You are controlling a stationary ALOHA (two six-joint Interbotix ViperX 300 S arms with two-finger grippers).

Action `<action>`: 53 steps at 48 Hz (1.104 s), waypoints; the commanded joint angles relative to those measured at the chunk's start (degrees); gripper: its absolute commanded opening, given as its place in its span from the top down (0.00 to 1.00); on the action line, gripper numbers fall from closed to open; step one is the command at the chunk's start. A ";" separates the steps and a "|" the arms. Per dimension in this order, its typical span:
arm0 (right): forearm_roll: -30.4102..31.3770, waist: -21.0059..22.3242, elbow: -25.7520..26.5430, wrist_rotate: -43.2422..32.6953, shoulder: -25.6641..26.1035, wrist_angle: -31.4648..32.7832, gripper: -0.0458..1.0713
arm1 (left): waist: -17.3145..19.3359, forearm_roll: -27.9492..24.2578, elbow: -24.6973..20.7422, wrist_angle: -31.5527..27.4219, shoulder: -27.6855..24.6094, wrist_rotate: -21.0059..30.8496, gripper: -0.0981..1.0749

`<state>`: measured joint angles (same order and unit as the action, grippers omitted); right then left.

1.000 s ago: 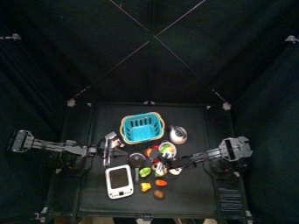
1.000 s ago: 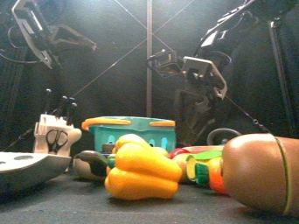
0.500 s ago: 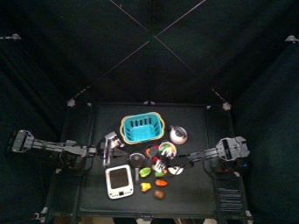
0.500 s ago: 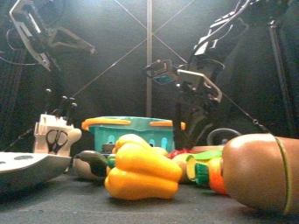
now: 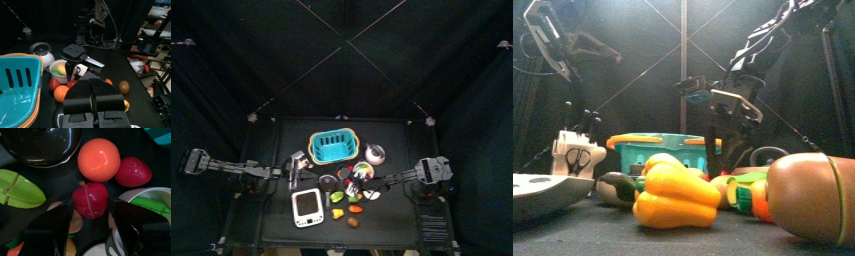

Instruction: Grab apple

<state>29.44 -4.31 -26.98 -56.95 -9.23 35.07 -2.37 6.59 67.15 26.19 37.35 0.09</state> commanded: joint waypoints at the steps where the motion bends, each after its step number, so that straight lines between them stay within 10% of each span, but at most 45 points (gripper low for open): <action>1: 0.00 0.88 0.18 -0.09 0.00 -0.09 0.18 | 0.09 0.00 -0.79 0.26 -0.09 0.00 0.91; 53: -0.53 0.70 0.70 0.00 -5.10 -0.18 0.19 | 0.09 0.00 -0.97 0.26 0.00 0.00 0.91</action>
<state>29.44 -4.13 -25.84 -56.87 -12.74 34.72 -2.37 6.59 67.15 26.19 37.35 0.18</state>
